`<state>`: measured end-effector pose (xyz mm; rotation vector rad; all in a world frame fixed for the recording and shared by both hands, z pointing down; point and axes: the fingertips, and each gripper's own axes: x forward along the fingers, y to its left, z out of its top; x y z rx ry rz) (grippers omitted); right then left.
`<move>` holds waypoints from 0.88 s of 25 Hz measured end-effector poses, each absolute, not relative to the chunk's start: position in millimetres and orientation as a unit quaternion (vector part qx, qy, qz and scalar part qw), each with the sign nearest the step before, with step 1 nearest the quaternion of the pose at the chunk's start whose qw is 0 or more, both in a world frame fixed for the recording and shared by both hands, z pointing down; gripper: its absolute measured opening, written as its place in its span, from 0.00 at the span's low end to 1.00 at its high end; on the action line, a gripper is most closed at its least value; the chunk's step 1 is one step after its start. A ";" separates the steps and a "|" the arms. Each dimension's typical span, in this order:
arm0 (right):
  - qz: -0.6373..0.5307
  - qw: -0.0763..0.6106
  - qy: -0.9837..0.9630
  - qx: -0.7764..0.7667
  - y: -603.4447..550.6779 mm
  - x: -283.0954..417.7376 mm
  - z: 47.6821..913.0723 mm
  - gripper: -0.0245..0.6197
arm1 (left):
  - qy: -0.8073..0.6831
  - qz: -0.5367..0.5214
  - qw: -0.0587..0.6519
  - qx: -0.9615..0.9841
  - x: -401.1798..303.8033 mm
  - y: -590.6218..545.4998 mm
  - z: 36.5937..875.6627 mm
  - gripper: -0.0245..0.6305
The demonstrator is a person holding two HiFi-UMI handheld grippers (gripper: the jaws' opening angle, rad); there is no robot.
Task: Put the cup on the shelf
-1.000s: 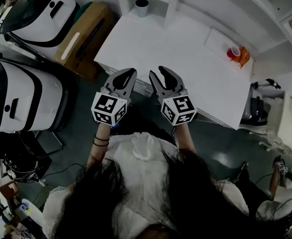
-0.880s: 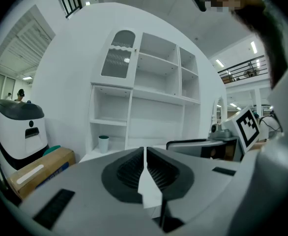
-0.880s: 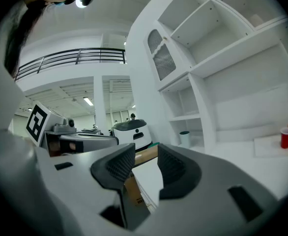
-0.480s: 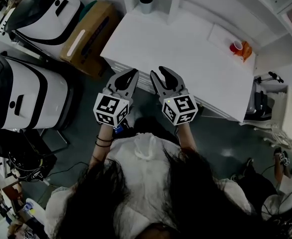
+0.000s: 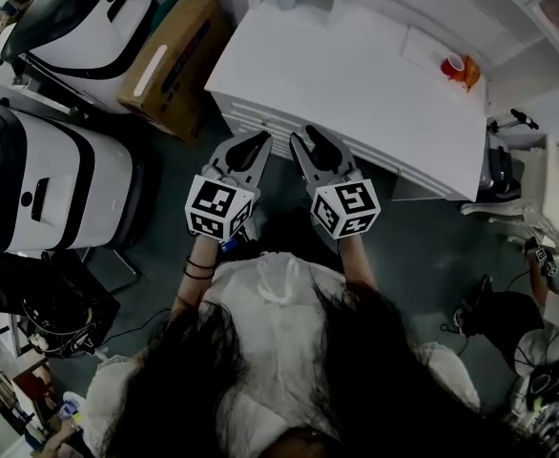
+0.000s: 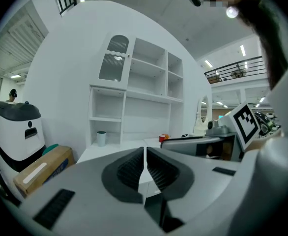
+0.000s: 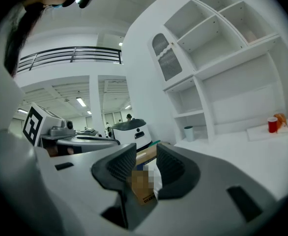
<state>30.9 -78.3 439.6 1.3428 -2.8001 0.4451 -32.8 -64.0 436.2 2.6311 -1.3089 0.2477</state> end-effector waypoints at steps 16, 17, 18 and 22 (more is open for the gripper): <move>0.128 0.004 -0.880 0.457 16.1 -20.4 442.4 0.18 | -0.405 0.077 0.093 0.906 -78.2 14.7 442.3 0.07; 0.126 0.005 -0.880 0.458 20.3 -21.7 441.8 0.17 | -0.405 0.076 0.093 0.906 -80.0 18.4 441.9 0.07; 0.124 0.005 -0.880 0.459 24.3 -22.8 441.4 0.17 | -0.405 0.076 0.092 0.906 -81.5 22.3 441.4 0.07; 0.117 0.010 -0.879 0.461 38.2 -25.7 441.8 0.16 | -0.406 0.074 0.090 0.906 -86.2 36.8 440.5 0.07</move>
